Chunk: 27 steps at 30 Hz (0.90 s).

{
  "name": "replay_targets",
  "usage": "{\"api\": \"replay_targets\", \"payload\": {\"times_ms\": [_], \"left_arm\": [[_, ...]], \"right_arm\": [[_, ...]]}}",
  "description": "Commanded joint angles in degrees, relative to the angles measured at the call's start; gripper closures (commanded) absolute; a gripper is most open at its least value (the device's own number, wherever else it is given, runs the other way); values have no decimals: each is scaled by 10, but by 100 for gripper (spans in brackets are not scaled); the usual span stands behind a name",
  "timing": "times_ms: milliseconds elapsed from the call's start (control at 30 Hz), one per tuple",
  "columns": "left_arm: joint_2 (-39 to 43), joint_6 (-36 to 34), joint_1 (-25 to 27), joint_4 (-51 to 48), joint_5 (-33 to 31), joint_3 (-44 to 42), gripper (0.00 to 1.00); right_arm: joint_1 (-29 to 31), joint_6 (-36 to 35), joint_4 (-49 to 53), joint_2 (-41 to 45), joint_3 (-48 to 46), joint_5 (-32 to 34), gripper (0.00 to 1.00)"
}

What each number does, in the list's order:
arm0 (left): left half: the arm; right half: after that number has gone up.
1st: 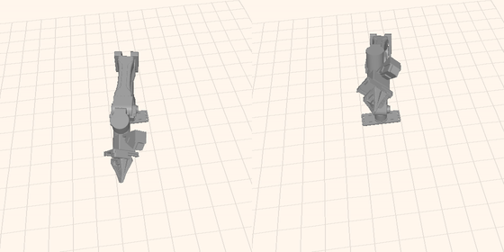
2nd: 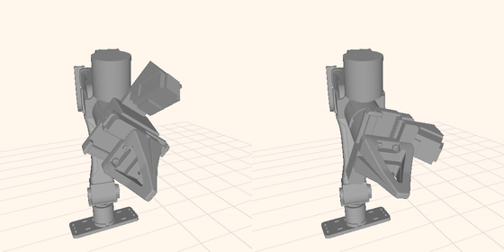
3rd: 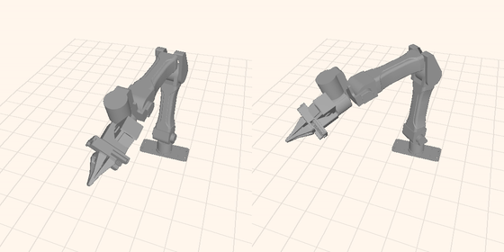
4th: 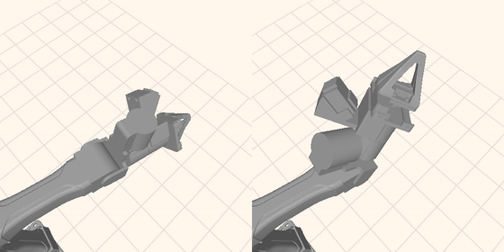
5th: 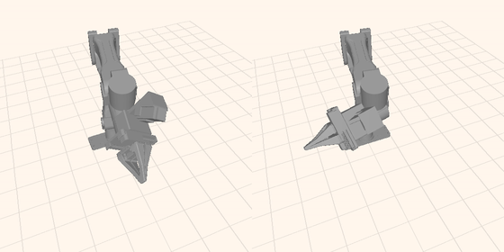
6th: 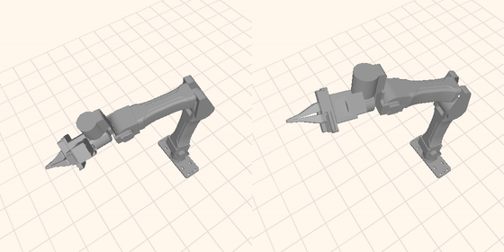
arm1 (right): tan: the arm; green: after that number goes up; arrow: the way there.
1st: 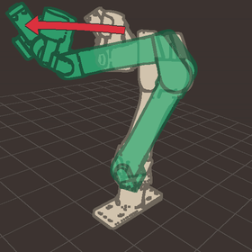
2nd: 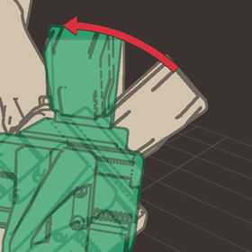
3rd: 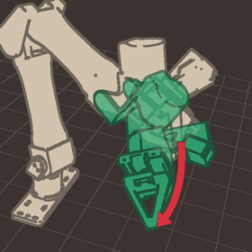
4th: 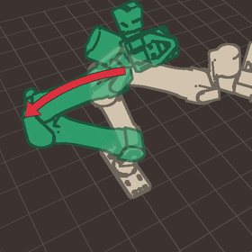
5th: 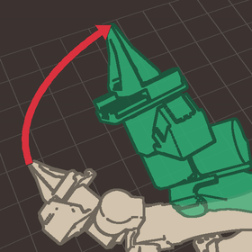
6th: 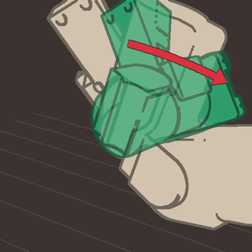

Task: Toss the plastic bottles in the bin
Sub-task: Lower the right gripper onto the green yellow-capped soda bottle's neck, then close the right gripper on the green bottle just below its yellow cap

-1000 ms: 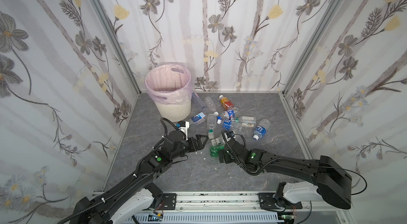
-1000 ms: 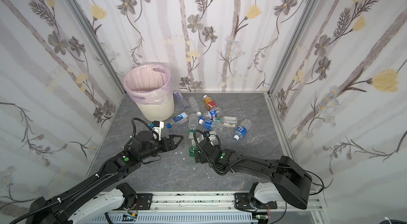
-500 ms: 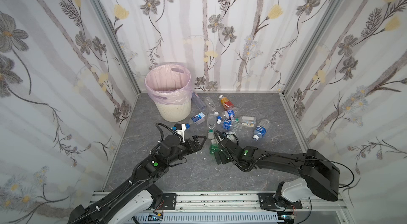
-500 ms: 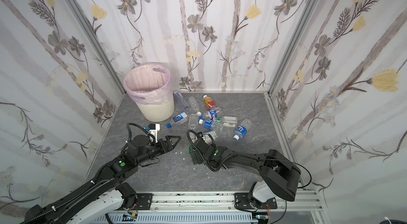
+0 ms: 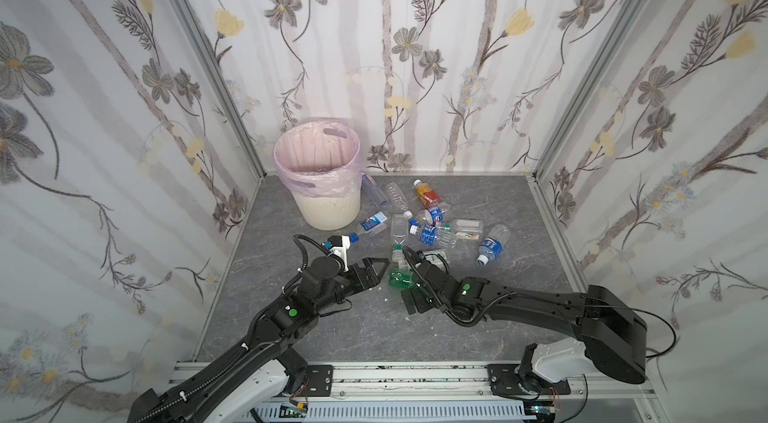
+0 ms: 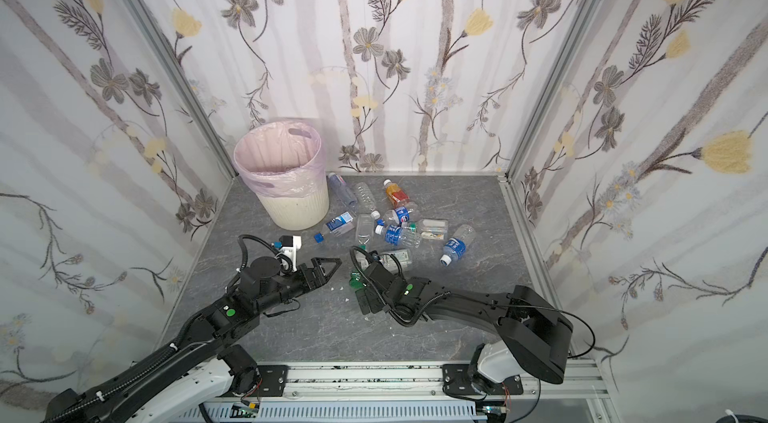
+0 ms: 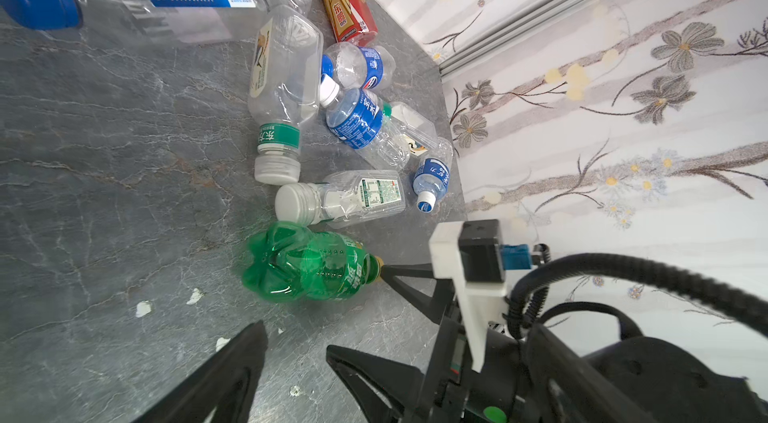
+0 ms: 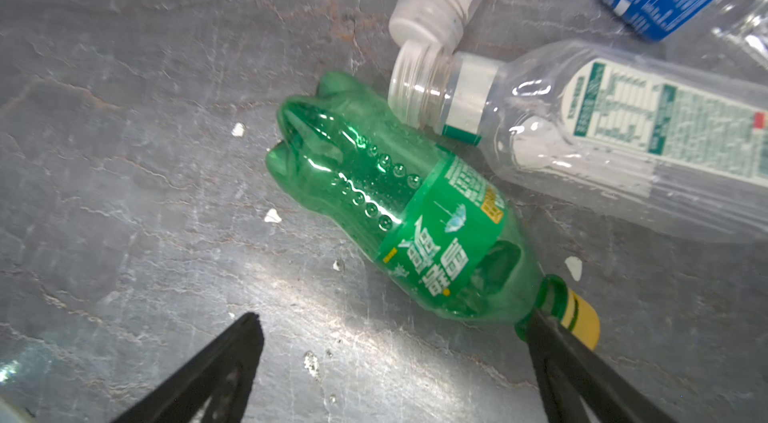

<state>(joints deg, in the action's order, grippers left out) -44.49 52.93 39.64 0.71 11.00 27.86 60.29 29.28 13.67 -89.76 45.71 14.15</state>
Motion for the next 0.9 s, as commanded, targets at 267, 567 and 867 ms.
{"api": "replay_targets", "payload": {"times_ms": [267, 567, 867], "left_arm": [[12, 14, 0, 18, -9, -26, 0], [19, 15, 0, 17, -12, -29, 0], [7, 13, 0, 17, -18, -30, 0]], "right_arm": [[-12, -43, -29, -43, 7, 13, 0], [-12, -62, -43, -76, 20, -23, 0], [-10, -45, -51, -69, 21, -66, 0]]}}
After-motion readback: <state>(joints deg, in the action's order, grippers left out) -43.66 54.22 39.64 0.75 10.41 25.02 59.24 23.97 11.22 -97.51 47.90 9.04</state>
